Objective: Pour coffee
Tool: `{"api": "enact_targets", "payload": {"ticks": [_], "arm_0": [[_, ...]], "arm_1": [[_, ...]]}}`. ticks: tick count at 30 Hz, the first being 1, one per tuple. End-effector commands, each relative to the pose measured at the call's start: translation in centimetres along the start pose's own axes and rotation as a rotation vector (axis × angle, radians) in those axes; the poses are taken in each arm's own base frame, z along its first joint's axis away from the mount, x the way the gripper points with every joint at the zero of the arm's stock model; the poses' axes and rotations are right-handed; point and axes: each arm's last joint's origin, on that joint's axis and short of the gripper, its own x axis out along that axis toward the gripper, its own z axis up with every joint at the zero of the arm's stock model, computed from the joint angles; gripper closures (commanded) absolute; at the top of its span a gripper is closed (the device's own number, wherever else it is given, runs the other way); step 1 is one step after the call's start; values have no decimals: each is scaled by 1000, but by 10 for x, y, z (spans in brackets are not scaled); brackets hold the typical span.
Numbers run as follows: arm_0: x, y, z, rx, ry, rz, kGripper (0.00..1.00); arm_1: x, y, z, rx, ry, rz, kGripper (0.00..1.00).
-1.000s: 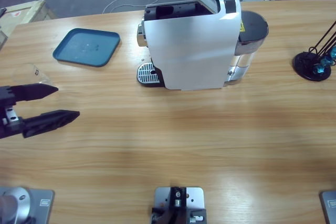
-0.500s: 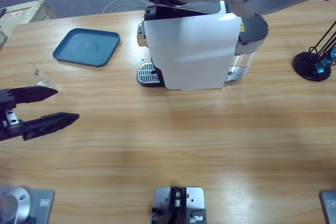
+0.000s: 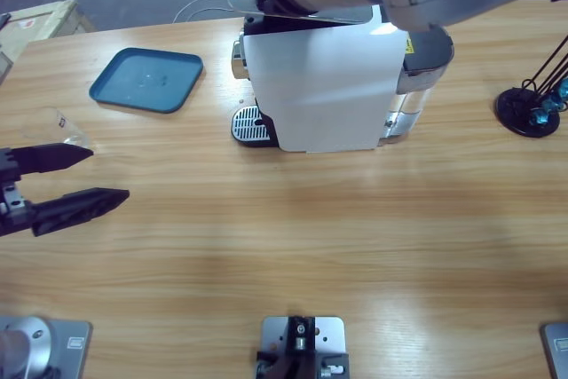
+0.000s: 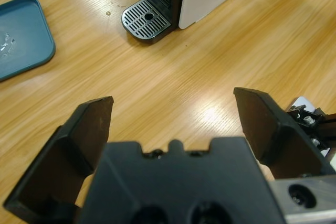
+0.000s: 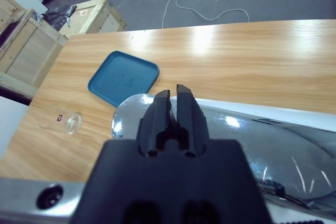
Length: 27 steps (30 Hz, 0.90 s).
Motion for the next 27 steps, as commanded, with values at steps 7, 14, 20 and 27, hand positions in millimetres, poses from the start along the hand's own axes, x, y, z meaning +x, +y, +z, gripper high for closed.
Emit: {"api": "enact_targets", "payload": {"ticks": [7,14,20,27], "arm_0": [[-2,2,-11,-18,22,10,9],[-1,2,-11,-19,24,8,9],[-1,2,-12,-19,27,9,9],[-1,2,-12,-19,27,10,9]], "arm_1": [[70,-38,-126,-160,364,-210,1000],[71,-41,-131,-163,378,-223,1000],[73,-43,-134,-173,397,-236,1000],[74,-45,-139,-184,426,-247,1000]]}}
